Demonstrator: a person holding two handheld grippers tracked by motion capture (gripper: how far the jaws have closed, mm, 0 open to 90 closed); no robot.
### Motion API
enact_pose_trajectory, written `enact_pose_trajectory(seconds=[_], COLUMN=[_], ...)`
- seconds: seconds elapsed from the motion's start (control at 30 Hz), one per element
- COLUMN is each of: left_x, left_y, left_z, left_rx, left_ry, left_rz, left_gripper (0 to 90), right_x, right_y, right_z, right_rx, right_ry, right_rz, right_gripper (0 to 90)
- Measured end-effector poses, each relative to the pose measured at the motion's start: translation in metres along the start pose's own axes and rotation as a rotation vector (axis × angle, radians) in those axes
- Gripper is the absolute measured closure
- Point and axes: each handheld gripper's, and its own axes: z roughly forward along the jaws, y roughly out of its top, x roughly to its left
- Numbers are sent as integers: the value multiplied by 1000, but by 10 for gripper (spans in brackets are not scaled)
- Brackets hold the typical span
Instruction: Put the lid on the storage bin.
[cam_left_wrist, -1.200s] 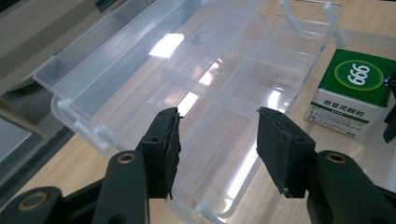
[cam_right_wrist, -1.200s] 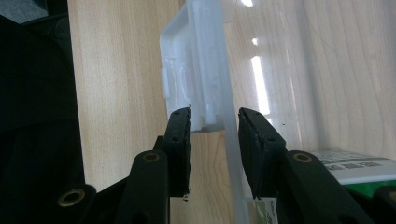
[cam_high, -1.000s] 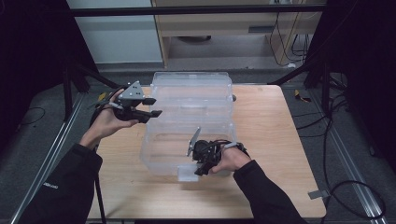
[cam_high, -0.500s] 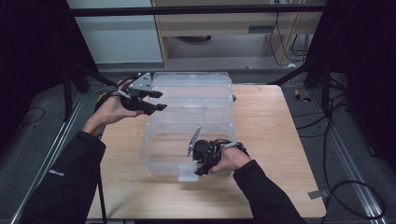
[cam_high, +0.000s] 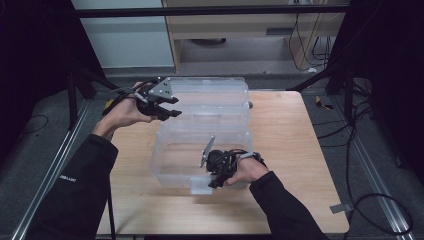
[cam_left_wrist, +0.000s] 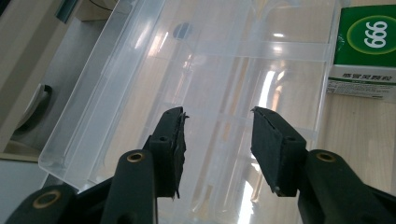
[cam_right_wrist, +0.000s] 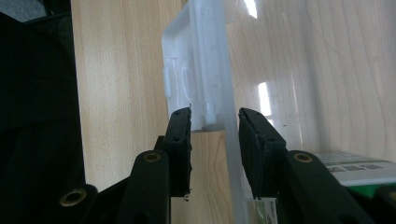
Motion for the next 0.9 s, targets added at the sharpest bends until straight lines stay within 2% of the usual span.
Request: enact_pose_trajectory(seconds=[0.17, 0.37, 0.57, 0.63, 0.67, 0.9], left_x=[6, 10, 13, 15, 15, 19], left_y=[7, 10, 10, 10, 10, 10], left_z=[6, 18, 29, 33, 34, 46], left_rx=[44, 71, 104, 131, 127, 183], left_ry=[-3, -21, -42, -47, -49, -76], left_rz=[45, 76, 95, 109, 106, 125], left_gripper=[557, 579, 629, 638, 646, 690], right_x=[0, 0, -1, -1, -1, -1], right_y=[0, 0, 0, 0, 0, 0], right_z=[0, 0, 0, 0, 0, 0], right_rx=[1, 3, -2, -1, -3, 0], right_ry=[-1, 4, 5, 6, 7, 9], right_rz=[-3, 1, -4, -2, -5, -8], right_gripper=[654, 654, 654, 654, 654, 654])
